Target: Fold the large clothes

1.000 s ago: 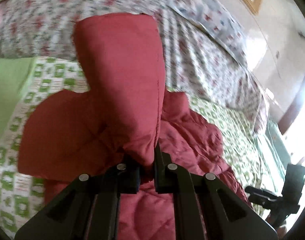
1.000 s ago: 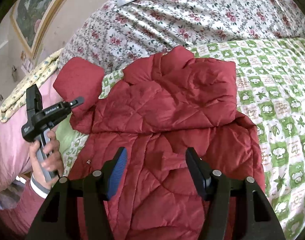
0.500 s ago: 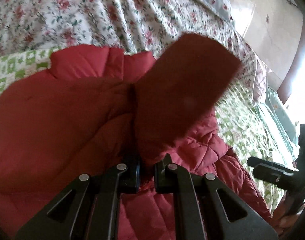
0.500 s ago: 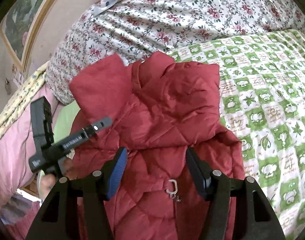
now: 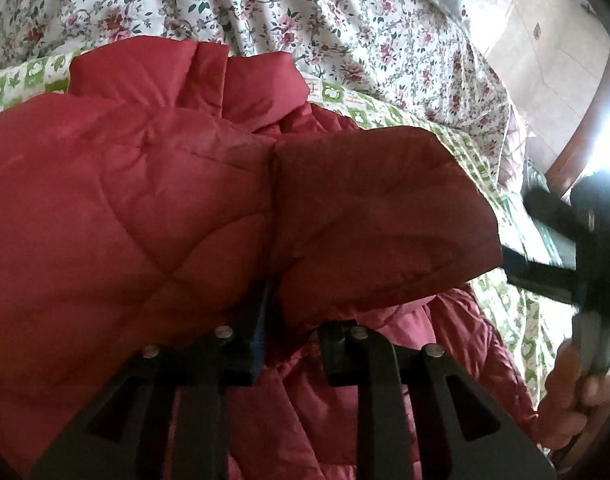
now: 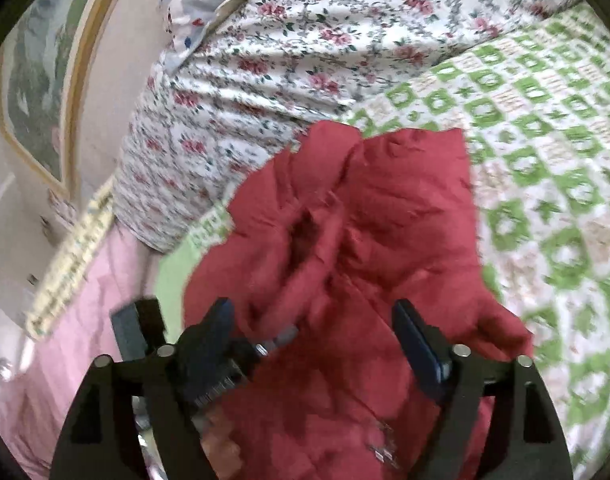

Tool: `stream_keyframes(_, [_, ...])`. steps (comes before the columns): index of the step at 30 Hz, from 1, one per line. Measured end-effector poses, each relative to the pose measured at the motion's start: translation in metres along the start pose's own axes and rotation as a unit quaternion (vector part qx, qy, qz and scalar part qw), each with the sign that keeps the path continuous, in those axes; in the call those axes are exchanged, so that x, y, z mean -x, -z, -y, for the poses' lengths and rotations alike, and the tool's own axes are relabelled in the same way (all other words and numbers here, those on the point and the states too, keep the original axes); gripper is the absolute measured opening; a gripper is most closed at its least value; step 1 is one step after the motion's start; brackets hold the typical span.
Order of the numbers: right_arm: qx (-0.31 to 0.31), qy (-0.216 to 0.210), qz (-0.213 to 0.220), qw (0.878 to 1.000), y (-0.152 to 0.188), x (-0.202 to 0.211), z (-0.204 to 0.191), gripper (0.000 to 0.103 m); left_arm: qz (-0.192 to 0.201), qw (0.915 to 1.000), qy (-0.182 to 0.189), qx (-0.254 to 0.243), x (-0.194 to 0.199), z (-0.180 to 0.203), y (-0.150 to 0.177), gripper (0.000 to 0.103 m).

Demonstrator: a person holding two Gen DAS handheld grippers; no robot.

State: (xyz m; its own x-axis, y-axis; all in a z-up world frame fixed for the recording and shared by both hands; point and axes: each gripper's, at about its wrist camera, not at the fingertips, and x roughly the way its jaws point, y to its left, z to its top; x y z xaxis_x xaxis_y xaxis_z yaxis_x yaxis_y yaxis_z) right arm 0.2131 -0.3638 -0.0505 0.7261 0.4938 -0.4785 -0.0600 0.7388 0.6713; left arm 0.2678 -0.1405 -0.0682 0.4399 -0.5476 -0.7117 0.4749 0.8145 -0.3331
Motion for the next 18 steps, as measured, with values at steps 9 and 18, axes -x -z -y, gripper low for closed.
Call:
stream_keyframes(9, [0.0, 0.051, -0.05, 0.997, -0.008, -0.043, 0.001, 0.014, -0.009, 0.9995, 0.025, 0.015, 0.023, -0.003, 0.01, 0.03])
stream_keyframes(18, [0.042, 0.121, -0.014, 0.992, -0.012, -0.018, 0.012, 0.008, 0.064, 0.9962, -0.038, 0.044, 0.087, -0.046, 0.001, 0.03])
